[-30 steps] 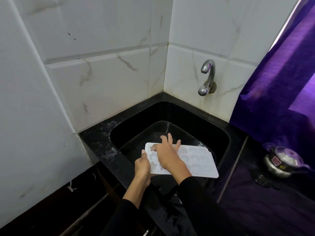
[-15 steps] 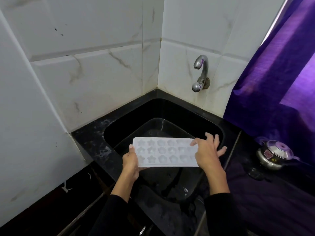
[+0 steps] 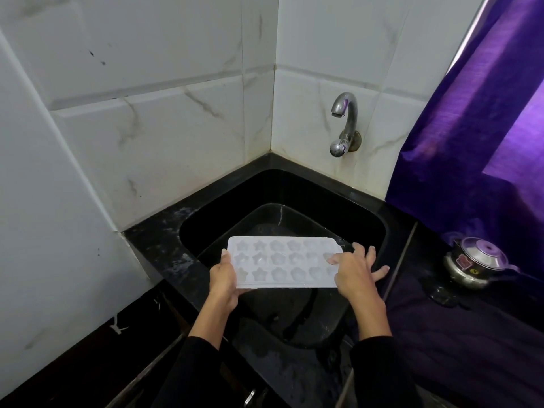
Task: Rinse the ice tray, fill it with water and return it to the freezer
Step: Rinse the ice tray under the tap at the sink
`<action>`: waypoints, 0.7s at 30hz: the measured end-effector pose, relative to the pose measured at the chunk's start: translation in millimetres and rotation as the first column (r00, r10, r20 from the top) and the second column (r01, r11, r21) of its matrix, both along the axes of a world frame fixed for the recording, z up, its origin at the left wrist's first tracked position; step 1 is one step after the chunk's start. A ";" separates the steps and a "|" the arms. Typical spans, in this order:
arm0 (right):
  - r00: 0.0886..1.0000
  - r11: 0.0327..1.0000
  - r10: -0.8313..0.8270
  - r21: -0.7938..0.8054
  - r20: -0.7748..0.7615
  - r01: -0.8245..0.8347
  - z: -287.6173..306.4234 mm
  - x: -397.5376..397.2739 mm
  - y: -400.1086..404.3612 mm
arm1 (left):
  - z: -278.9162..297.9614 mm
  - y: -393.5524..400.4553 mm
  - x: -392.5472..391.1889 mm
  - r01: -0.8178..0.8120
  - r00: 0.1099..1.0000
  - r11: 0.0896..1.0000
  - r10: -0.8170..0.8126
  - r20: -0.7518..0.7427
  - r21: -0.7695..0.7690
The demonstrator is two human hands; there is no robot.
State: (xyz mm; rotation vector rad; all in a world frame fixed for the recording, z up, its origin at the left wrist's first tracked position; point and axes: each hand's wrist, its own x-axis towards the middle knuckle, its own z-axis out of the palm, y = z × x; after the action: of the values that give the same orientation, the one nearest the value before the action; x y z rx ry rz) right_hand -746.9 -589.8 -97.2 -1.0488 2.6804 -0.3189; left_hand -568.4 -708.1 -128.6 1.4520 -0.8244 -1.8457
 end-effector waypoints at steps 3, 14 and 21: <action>1.000 1.000 0.000 0.018 0.000 0.000 4.8 2.6 -2.6 | 1.2 0.5 -1.4 0.012 1.000 1.000 -0.012 -0.001 -0.007; 0.999 0.998 -0.038 0.050 -0.019 0.039 7.8 3.7 -3.5 | 3.0 5.6 -2.2 0.004 1.000 1.000 -0.004 0.003 -0.006; 0.999 0.999 -0.035 -0.017 0.020 0.035 7.9 3.0 -1.1 | 2.2 8.4 -1.4 -0.004 1.000 1.000 0.004 0.010 -0.004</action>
State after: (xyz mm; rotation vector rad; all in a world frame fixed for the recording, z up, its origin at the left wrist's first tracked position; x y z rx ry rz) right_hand -744.0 -590.9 -89.4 -0.9988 2.6857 -0.3574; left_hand -569.9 -699.7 -126.5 1.4599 -0.8295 -1.8344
